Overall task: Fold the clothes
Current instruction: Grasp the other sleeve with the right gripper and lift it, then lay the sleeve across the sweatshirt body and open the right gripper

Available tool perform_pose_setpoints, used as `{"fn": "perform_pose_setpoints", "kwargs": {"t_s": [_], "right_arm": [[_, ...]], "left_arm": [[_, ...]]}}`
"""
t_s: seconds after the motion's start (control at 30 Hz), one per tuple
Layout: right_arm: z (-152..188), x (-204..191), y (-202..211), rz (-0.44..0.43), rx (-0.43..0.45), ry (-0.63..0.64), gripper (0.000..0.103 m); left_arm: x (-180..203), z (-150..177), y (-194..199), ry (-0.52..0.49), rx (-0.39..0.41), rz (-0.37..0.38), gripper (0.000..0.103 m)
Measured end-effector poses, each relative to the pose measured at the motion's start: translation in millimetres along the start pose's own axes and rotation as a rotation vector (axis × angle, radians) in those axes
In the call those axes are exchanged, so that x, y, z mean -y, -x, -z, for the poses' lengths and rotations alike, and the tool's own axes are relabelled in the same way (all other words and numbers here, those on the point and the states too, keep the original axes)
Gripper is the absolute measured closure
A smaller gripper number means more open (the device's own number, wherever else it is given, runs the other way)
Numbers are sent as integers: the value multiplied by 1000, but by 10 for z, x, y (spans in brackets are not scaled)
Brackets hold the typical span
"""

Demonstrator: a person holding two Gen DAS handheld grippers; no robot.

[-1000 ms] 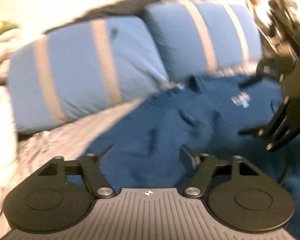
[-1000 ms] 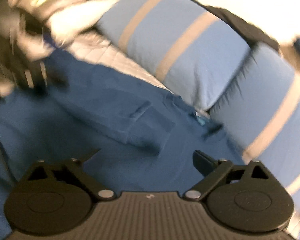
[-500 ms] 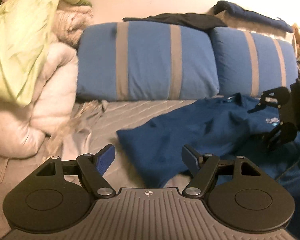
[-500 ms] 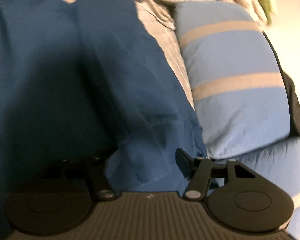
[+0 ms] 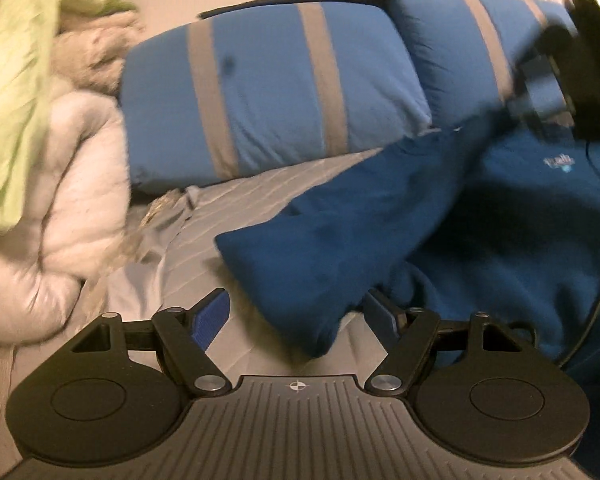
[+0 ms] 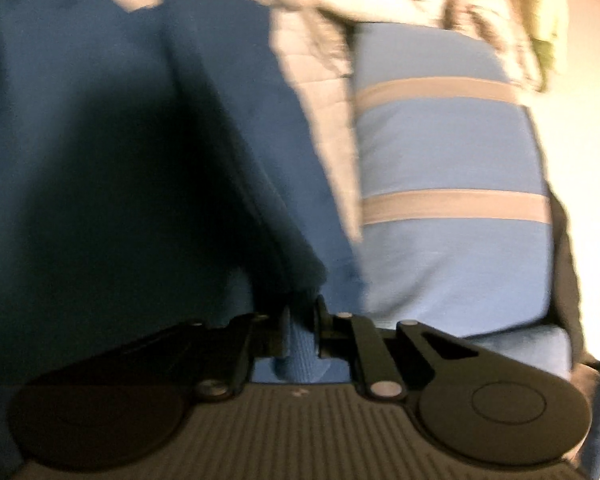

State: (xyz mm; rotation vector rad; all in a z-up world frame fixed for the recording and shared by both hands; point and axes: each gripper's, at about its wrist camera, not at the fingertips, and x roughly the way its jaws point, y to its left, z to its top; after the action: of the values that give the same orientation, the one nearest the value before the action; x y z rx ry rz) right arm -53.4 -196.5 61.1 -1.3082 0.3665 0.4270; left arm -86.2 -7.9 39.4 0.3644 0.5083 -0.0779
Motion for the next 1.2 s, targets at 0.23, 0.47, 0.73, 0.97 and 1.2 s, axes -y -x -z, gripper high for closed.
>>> {"fn": "perform_pose_setpoints", "kwargs": {"t_s": [0.23,0.47,0.73,0.97,1.2], "right_arm": [[-151,667,194,184,3,-92,93],[-120,1094,371,316,-14,-160,93],[404,1257,485,324,-106,-244,93],[946,900,501,105,-185,-312,94],[1217,493,649,6,-195,-350,94]], "left_arm": [[113,-202,-190,13,38,-50,29],[319,-336,-457,-29,-12,-51,30],[348,-272,-528,-38,-59,-99,29],[411,-146,-471,-197,-50,-170,30],[401,-146,-439,-248,-13,-164,29]]}}
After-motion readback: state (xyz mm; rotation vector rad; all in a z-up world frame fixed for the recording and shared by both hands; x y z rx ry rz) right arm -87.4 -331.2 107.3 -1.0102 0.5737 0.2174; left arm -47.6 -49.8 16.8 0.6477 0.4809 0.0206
